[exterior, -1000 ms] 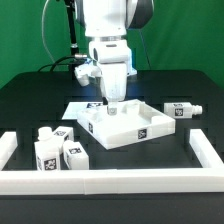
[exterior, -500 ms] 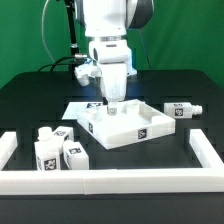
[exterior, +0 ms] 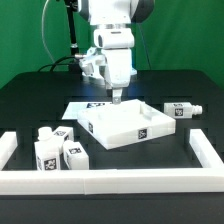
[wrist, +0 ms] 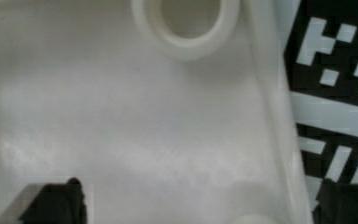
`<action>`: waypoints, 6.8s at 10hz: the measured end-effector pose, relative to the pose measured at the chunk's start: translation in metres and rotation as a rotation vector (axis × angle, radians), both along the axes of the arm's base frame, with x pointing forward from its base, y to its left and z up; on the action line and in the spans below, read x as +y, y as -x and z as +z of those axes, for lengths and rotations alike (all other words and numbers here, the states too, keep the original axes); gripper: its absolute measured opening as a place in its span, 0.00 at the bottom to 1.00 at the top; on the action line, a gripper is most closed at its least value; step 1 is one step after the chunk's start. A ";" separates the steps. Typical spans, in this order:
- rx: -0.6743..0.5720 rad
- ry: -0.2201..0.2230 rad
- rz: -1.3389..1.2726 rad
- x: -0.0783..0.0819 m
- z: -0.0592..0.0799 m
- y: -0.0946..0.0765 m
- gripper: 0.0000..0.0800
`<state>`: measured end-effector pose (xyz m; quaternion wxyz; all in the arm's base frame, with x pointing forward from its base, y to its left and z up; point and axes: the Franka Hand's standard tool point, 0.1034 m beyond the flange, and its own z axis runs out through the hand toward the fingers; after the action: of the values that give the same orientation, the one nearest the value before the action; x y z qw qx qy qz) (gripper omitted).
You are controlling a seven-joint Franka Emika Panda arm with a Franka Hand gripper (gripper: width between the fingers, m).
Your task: Assemble one leg
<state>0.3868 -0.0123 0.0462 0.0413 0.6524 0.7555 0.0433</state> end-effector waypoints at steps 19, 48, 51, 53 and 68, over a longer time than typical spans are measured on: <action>0.082 -0.006 -0.135 0.045 -0.029 -0.035 0.07; 0.054 -0.003 -0.508 0.090 0.016 -0.068 0.81; 0.054 -0.001 -0.480 0.091 0.015 -0.067 0.81; 0.075 0.023 -0.264 0.090 0.011 -0.052 0.81; 0.150 0.213 -0.063 0.130 0.013 -0.004 0.81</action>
Offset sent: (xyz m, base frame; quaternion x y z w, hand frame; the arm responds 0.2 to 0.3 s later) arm -0.0583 -0.0007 -0.0475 0.0170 0.0063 0.0199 0.9996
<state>0.3907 0.1180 0.0593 0.0554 0.6692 0.7358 -0.0874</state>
